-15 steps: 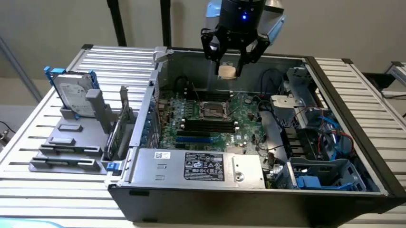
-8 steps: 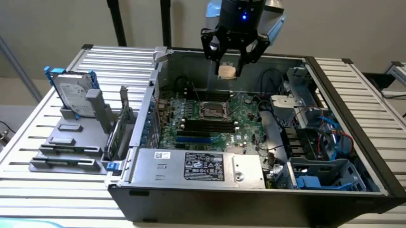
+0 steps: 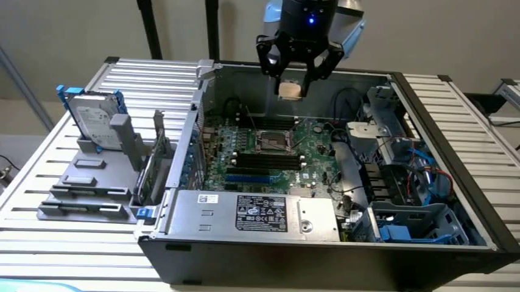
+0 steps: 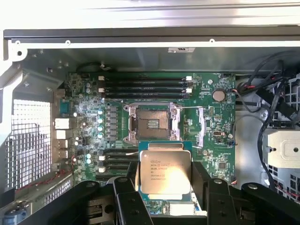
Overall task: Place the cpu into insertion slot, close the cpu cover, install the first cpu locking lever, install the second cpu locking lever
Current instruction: 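Place the cpu into insertion slot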
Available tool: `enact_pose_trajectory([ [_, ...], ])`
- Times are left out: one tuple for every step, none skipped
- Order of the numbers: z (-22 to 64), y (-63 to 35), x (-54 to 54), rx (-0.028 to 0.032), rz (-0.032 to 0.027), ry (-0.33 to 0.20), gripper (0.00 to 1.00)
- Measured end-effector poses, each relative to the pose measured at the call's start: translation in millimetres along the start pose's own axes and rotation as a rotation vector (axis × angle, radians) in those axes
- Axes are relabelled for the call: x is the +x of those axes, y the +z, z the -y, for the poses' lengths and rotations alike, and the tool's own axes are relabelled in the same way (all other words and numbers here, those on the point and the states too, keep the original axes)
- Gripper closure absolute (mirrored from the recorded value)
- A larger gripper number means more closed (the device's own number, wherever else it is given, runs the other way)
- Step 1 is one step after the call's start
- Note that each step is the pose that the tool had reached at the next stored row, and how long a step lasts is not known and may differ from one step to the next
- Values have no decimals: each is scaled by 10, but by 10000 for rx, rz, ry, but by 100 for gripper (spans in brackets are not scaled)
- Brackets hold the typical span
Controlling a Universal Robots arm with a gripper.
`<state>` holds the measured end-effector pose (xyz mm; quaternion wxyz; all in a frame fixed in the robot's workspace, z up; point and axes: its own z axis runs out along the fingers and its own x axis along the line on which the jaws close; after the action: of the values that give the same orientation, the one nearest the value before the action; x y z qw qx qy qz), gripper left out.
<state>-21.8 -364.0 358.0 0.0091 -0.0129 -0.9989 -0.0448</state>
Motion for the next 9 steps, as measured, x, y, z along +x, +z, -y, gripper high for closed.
enact_pose_trajectory([
  [-16, 2, 11, 1, 0, -1, 46],
  [-35, 4, 22, 2, 1, 0, 46],
  [-57, 6, 30, 5, 1, 1, 46],
  [-87, 8, 34, 15, 0, 0, 46],
  [-116, 11, 35, 37, 0, 0, 46],
  [-136, 12, 35, 60, 1, 1, 46],
  [-146, 14, 36, 72, 3, 13, 46],
  [-149, 14, 35, 81, 6, 41, 46],
  [-150, 15, 35, 83, 11, 101, 46],
])
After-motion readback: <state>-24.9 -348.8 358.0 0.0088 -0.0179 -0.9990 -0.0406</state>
